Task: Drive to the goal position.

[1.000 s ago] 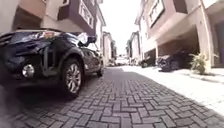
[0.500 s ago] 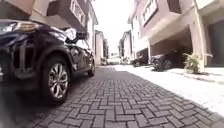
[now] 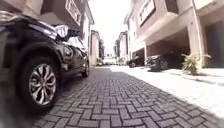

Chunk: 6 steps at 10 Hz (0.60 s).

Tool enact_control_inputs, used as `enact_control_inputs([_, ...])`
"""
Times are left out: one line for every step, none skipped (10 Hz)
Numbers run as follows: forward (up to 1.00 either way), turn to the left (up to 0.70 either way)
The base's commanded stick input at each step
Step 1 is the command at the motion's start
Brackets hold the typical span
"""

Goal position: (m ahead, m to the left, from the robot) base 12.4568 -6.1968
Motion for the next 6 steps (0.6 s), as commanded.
enact_control_inputs([0.5,0.0])
enact_control_inputs([0.5,0.0])
enact_control_inputs([0.5,0.0])
enact_control_inputs([0.5,0.0])
enact_control_inputs([0.5,0.0])
enact_control_inputs([0.5,0.0])
